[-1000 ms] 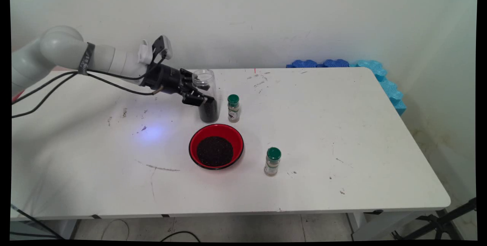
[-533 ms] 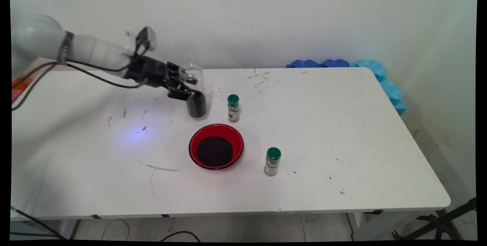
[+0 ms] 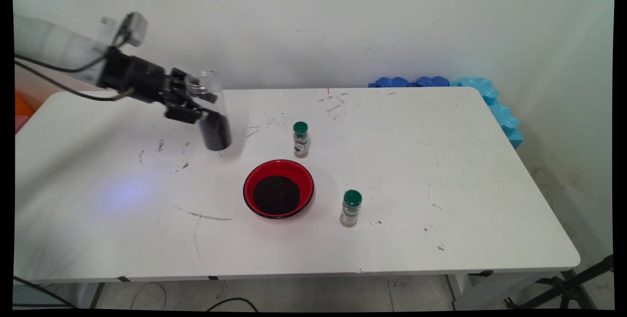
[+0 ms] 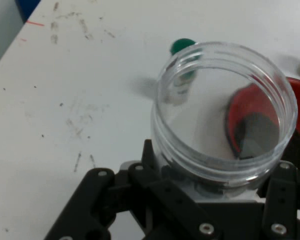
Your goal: Pour the black seasoning powder in the red bowl
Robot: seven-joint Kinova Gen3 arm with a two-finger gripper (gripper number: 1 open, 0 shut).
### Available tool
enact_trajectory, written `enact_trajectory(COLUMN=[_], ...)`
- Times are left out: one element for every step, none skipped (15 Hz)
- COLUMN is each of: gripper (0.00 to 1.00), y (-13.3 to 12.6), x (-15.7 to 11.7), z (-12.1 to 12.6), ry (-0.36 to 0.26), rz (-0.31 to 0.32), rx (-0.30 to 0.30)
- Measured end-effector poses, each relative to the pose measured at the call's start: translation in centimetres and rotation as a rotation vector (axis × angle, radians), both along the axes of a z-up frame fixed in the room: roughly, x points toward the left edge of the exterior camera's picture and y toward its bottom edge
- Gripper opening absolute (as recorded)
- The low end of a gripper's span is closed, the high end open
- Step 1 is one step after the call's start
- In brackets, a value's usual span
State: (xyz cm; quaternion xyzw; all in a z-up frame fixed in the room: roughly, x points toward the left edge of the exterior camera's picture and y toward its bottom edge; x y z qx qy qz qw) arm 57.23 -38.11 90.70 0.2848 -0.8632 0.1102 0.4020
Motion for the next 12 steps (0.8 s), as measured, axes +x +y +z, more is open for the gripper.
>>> enact_trajectory(gripper=[0.0,0.0,0.0,0.0,0.0,0.0,0.0,0.0,0.0,0.0,0.0,0.0], y=[0.9,1.8,2.8,3.6,4.5,5.1,5.8,6.3,6.9,7.3,7.9,8.2], x=[0.4,0.7,0.9,0.9,1.0,0.9,0.8,0.6,0.3,0.1,-0.4,-0.7], z=[0.8,1.7,2.5,3.2,3.9,4.5,5.1,5.6,6.2,6.6,7.2,7.6], ry=[0.003,0.008,0.013,0.018,0.024,0.029,0.036,0.041,0.05,0.056,0.066,0.073], rz=[-0.012,-0.026,-0.041,-0.054,-0.066,-0.076,-0.086,-0.093,-0.103,-0.111,-0.123,-0.132], rx=[0.008,0.018,0.029,0.039,0.05,0.058,0.068,0.076,0.087,0.094,0.104,0.111])
